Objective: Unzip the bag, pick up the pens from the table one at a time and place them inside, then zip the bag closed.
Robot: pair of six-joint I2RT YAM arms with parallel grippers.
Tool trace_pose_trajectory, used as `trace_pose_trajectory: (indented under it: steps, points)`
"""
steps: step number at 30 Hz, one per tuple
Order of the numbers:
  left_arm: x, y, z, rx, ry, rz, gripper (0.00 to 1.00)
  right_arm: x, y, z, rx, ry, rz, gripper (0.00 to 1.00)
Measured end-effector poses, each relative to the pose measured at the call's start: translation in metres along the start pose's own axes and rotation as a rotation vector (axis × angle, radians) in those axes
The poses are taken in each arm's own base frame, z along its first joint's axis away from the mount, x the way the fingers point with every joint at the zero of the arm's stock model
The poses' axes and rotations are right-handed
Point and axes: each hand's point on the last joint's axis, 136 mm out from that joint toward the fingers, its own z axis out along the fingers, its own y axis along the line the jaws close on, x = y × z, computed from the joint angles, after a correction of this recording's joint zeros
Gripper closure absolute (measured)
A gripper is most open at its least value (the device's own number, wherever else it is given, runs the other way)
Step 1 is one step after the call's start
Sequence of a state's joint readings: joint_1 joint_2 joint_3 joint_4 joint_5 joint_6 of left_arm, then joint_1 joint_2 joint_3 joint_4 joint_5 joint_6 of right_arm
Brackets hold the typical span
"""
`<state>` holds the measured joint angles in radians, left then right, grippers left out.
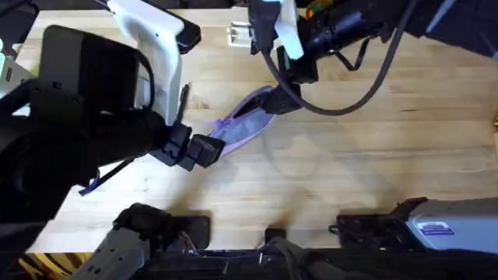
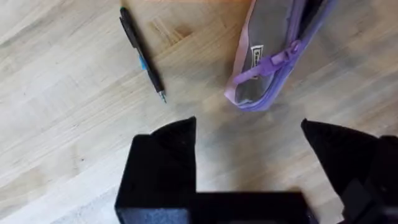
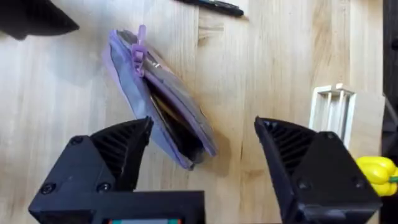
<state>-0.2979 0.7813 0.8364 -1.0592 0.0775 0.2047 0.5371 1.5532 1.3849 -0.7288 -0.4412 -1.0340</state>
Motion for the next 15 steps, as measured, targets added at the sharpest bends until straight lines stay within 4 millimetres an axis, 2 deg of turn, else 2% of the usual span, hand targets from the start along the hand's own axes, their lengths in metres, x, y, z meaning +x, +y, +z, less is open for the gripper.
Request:
trace_pose_trajectory:
  steps: [9, 15]
  points:
    - [-0.004, 0.001, -0.001, -0.004, -0.019, 0.004, 0.007, 0.009, -0.004, 0.002, 0.022, 0.085, -0.415, 0.009]
    - [-0.006, 0.001, -0.001, -0.006, -0.027, 0.004, 0.008, 0.010, -0.006, 0.002, 0.023, 0.097, -0.567, 0.009]
